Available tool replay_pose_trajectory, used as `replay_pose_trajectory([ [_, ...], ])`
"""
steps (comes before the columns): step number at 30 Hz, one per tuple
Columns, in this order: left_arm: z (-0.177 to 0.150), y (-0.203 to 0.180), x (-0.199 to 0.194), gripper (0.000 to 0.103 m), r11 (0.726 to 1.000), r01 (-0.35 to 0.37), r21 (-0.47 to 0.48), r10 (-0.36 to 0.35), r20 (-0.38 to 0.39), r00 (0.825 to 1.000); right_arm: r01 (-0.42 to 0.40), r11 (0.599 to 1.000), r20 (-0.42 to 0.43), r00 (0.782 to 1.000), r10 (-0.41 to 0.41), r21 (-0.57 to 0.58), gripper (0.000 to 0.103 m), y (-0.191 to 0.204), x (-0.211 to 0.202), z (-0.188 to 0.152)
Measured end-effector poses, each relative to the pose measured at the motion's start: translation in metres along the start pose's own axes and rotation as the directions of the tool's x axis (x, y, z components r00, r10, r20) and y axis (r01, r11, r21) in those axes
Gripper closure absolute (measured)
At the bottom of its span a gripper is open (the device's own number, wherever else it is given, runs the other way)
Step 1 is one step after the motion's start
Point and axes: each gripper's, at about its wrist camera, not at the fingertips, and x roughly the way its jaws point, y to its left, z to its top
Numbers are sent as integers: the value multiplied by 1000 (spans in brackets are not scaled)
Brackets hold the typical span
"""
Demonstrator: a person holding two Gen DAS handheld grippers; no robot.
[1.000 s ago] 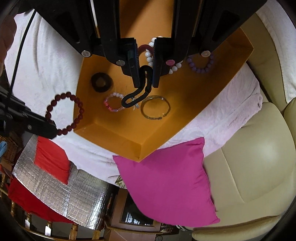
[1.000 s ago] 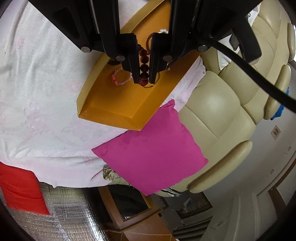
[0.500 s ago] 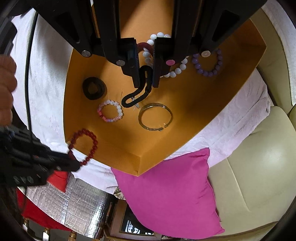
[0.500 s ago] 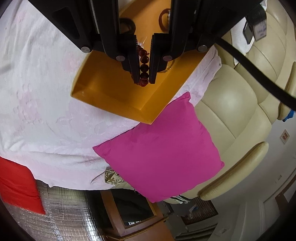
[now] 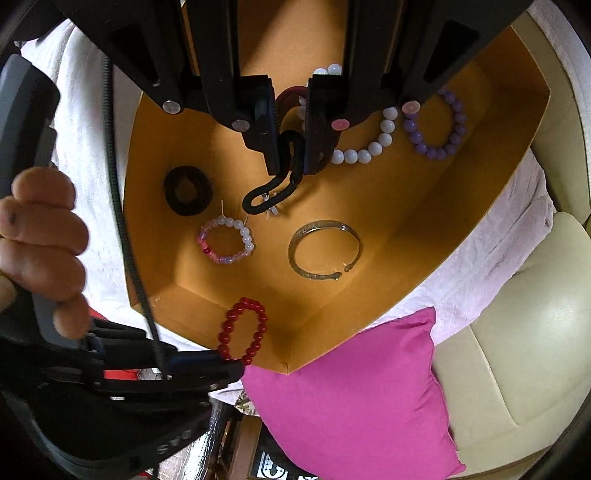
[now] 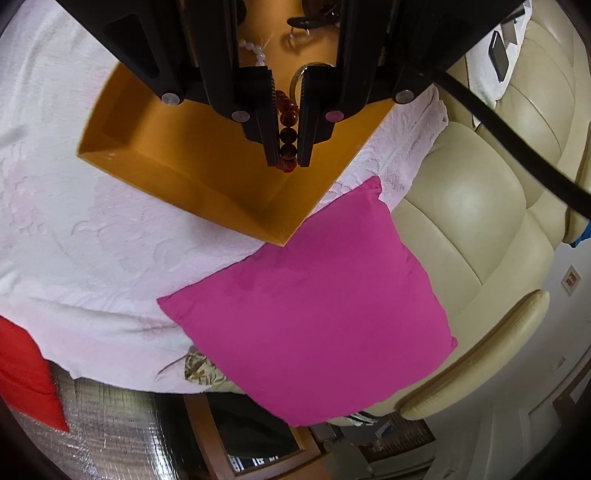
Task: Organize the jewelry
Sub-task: 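Lower both items into the orange box and open both tools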
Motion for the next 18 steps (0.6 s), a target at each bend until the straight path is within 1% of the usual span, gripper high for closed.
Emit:
replay_pose_trajectory([
  [6, 2, -2, 4, 90, 1000, -10, 6, 10, -12, 1000, 19, 1000, -22, 1000, -18, 24, 93, -9, 17, 0],
  [10, 4, -6, 8, 89, 1000, -12, 18, 13, -34, 999, 28, 999, -30, 999, -27, 35, 92, -14, 22, 2],
  [13, 4, -8, 10, 83, 1000, -17, 21, 17, -46, 999, 47, 998, -23, 999, -46, 37, 92, -17, 21, 3],
  [14, 5, -8, 10, 74, 1000, -19, 20, 20, -47, 999, 50, 998, -25, 999, -49, 39, 91, -18, 21, 3],
  [15, 5, -8, 10, 62, 1000, -24, 18, 24, -49, 998, 52, 998, -25, 998, -51, 42, 90, -19, 20, 3],
  [17, 6, -8, 6, 52, 999, -33, 16, 34, -36, 999, 61, 997, -22, 998, -60, 42, 77, -21, 15, 1],
  [18, 6, -8, 4, 47, 999, -46, 17, 46, -25, 999, 61, 997, -22, 998, -60, 45, 74, -23, 11, 0],
])
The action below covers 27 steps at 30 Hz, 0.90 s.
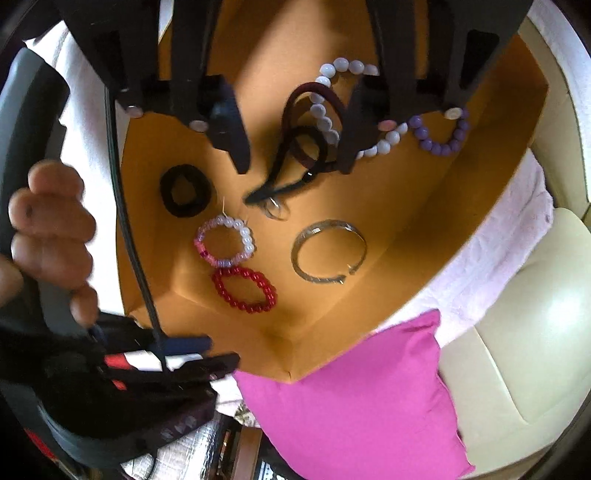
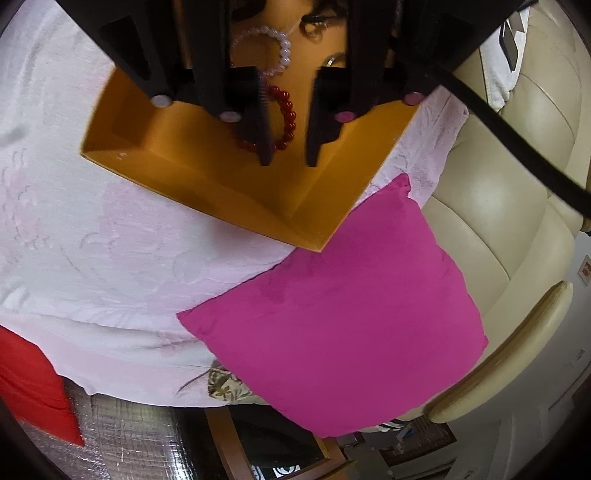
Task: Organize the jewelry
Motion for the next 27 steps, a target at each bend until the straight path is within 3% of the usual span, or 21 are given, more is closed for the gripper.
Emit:
replay_pose_trajectory([
  [7, 2, -3, -27, 39, 997, -76, 25, 74, 44, 996, 21, 999, 30, 999, -21, -32, 64, -13, -37, -20],
  [10, 0, -6, -47, 31, 992, -121, 42, 117, 84, 990, 43, 997, 56, 998, -40, -59, 49, -16, -62, -32],
  [13, 4, 1, -64, 30, 988, -149, 40, 143, 123, 982, 66, 993, 97, 994, -56, -97, 48, -19, -91, -46],
  [24, -3, -6, -162, 26, 960, -277, 43, 255, 278, 926, 167, 959, 267, 958, -103, -229, 41, 3, -221, -107],
  [27, -7, -14, -190, 18, 954, -296, 50, 265, 320, 910, 165, 960, 309, 947, -89, -227, 40, 7, -257, -120],
])
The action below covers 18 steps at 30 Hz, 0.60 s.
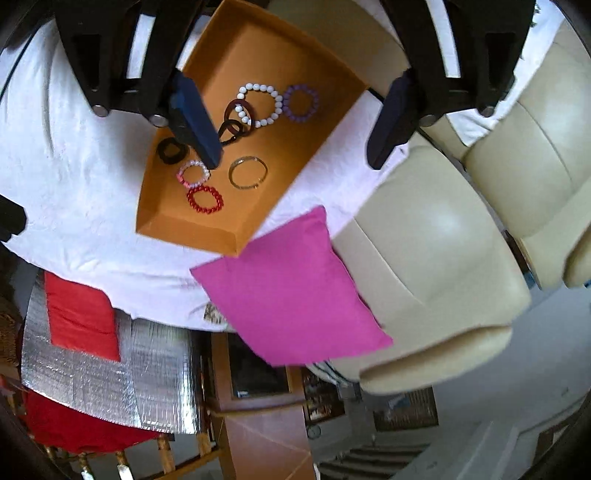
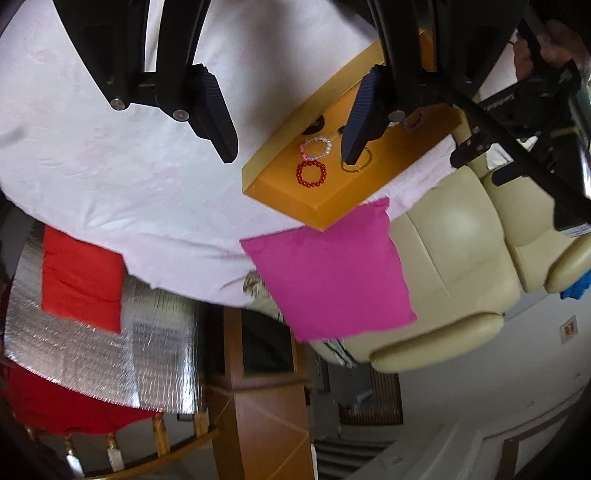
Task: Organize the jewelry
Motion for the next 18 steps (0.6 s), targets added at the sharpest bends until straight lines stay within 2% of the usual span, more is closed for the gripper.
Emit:
replay_pose_trajectory([
  [11, 8, -5, -87, 18, 997, -60, 43, 54, 123, 991, -29, 999, 108, 994, 31, -14, 36, 24, -108, -18],
  [18, 5, -8, -136, 18, 993, -91, 71, 77, 181, 980, -65, 997, 133, 989, 60, 39, 35, 37, -149, -31],
])
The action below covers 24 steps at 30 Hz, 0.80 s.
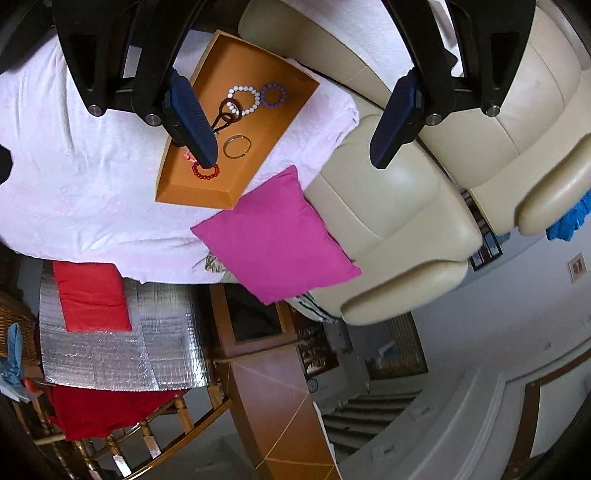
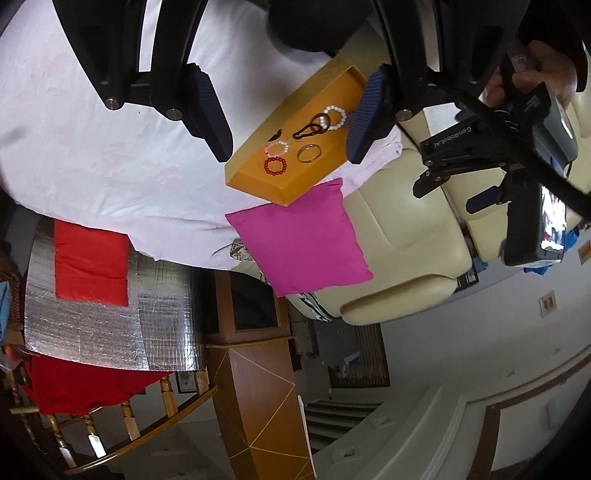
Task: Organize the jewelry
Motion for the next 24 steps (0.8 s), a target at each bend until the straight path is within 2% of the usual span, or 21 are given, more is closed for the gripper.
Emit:
replay_pose_trajectory([
  [5, 5, 6, -28, 18, 1000, 9, -12, -9, 38, 999, -8, 1000, 13, 1000, 8, 7, 33, 10, -27, 0],
  [10, 11, 10, -33, 18, 999, 32, -44, -30, 41, 999, -11, 1000, 40, 999, 10, 13, 29, 15, -41, 5],
  [21, 12, 9, -2, 18, 999, -24, -41, 24, 13, 1000, 3, 1000, 25, 1000, -3, 10, 29, 21, -13, 7],
  [24, 7, 11, 1, 18, 998, -32, -61, 32, 8, 999, 1, 1000, -9, 1000, -1, 9, 29, 24, -2, 4],
])
